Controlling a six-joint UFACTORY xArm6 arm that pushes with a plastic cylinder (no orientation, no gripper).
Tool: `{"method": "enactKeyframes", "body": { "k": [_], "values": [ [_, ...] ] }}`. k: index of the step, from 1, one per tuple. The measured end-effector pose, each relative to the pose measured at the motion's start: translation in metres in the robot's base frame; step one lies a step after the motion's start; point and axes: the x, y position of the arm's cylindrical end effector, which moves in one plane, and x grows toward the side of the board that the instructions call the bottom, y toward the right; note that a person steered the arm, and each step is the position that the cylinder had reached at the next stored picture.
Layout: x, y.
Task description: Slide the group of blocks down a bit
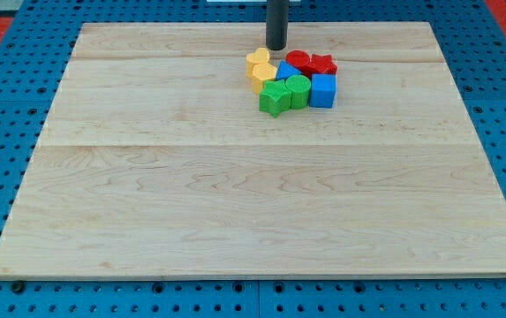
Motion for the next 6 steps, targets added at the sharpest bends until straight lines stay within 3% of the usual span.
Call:
{"method": "enactKeyframes", "body": {
  "k": [5,6],
  "values": [
    [0.0,-0.001],
    [-0.002,-0.049]
  ]
}}
